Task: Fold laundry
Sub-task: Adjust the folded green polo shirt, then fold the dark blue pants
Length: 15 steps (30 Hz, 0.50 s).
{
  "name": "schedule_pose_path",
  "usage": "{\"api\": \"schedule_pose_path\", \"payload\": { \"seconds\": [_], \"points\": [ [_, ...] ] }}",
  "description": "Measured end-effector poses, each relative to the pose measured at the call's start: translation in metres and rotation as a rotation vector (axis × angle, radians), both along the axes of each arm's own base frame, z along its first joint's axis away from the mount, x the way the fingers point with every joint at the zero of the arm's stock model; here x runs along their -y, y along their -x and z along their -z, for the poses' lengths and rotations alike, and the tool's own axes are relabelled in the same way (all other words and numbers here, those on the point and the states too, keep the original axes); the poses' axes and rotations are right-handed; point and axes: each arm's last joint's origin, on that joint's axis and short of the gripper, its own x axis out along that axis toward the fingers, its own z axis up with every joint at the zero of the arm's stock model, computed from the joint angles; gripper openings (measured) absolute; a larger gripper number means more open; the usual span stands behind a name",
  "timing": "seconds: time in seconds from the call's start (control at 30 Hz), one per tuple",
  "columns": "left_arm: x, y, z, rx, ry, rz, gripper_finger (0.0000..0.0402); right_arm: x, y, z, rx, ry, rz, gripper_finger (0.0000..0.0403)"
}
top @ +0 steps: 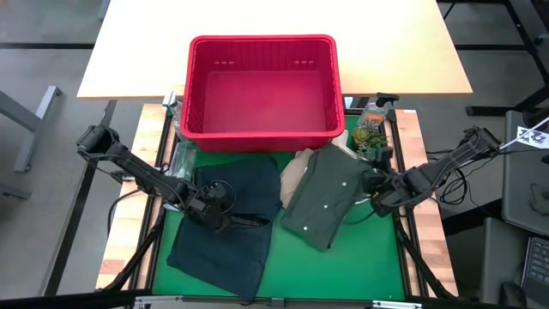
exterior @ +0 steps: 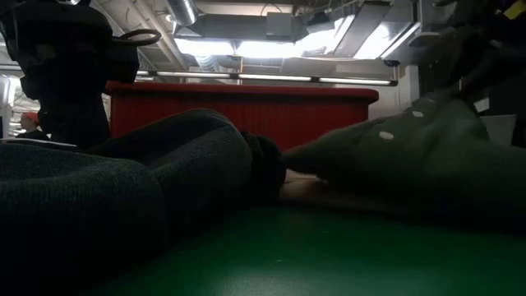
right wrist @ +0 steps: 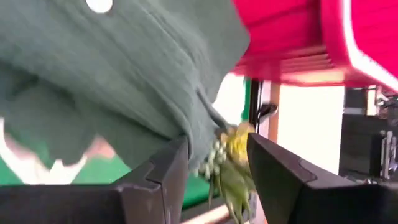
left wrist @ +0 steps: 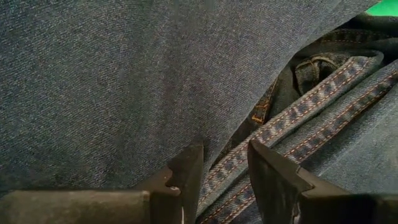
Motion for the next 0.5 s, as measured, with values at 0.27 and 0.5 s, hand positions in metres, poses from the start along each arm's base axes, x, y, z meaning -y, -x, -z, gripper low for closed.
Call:
{"api": "schedule_pose_path", "payload": {
  "seconds": [0.27,0.5],
  "points": [
    [0.0001,0.0000,0.0000,0.000,0.000,0.001,0.0121,0.0019,0.0052,-0.0039,-0.068,-0.006,0.001,0.0166],
    [0.0001,0.0000,0.0000,0.001,0.000,0.001,0.0121,0.0018,0.0036,-0.0057,-0.036,0.015,0.000,0.0166]
  ]
}}
